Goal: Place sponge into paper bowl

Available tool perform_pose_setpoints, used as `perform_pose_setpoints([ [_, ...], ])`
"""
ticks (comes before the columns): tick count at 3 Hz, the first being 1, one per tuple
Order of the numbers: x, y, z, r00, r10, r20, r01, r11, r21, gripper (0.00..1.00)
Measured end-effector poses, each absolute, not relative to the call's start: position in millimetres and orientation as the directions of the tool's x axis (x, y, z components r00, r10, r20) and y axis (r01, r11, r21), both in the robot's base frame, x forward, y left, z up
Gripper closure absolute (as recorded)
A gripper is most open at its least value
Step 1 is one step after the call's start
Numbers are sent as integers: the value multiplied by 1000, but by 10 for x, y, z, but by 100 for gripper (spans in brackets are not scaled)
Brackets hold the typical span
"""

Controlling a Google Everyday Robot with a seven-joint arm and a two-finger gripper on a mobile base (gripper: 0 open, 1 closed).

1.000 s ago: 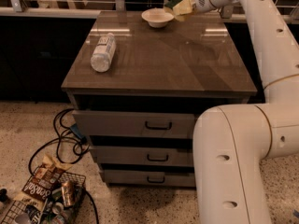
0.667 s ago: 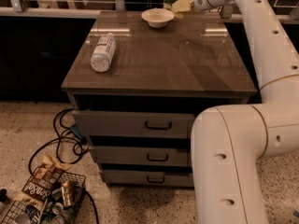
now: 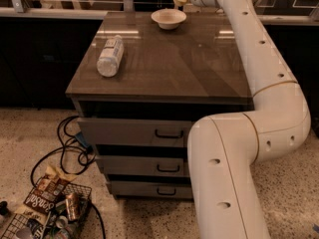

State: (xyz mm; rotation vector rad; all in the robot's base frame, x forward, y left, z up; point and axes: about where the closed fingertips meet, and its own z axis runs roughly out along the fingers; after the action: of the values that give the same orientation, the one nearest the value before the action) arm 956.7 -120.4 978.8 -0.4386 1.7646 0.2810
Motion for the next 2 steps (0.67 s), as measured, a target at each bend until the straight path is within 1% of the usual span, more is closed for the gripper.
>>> perform_pose_setpoints([
  [2, 9641, -1176, 9721, -195, -149, -969, -418, 907, -55, 100],
])
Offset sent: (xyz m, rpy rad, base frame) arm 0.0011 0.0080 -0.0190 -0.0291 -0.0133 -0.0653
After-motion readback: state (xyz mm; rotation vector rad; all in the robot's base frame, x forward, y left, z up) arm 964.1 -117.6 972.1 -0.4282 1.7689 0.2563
